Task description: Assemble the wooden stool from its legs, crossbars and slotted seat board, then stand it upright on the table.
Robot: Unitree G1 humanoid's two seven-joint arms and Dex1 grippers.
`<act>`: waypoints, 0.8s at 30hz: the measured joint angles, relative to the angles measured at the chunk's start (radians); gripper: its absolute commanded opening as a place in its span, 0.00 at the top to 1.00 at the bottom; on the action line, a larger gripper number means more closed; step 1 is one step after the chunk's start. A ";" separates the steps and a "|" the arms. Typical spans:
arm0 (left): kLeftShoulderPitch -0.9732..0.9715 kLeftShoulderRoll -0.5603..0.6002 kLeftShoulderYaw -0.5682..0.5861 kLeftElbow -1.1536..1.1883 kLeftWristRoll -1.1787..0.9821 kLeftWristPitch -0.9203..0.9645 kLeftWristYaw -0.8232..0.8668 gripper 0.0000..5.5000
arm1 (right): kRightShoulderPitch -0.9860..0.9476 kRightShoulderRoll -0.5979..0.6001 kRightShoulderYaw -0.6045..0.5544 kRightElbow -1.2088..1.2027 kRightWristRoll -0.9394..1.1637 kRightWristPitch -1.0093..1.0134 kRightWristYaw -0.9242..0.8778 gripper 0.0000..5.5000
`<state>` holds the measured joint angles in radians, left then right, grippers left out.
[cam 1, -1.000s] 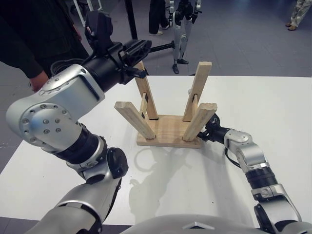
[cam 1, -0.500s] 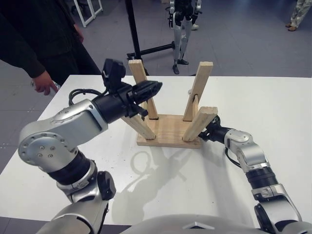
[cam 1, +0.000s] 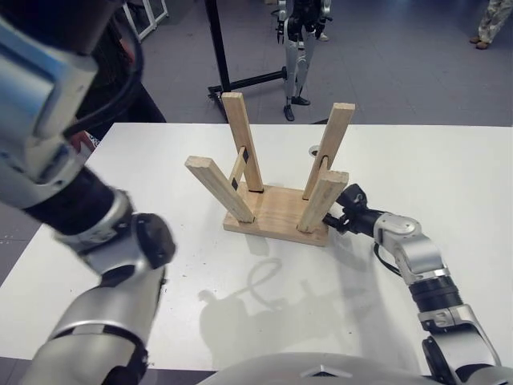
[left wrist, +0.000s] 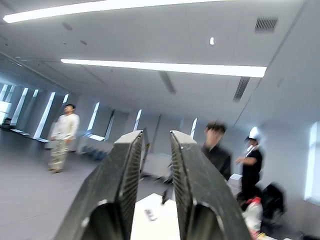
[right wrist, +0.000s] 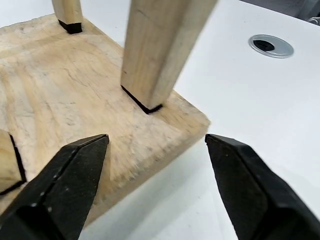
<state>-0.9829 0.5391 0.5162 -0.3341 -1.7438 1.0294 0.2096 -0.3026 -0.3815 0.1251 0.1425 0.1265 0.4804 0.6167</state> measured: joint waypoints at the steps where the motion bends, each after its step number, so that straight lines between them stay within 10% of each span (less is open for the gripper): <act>1: 0.039 0.052 0.005 0.018 0.043 0.013 -0.071 0.70 | 0.003 -0.013 -0.015 -0.012 0.011 0.013 0.005 0.23; 7: 0.525 0.414 0.020 0.323 0.484 -0.031 -0.802 0.48 | 0.027 -0.237 -0.194 -0.201 0.168 0.189 0.164 0.00; 14: 0.653 0.573 -0.203 0.532 0.810 -0.260 -1.547 0.45 | 0.030 -0.411 -0.280 -0.395 0.422 0.385 0.378 0.00; 24: 0.469 0.422 -0.491 0.624 1.075 -0.333 -1.640 0.45 | -0.066 -0.357 -0.260 -0.565 0.624 0.491 0.298 0.00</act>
<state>-0.5139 0.9609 0.0257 0.2895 -0.6688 0.6960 -1.4305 -0.3689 -0.7387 -0.1344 -0.4227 0.7507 0.9710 0.9151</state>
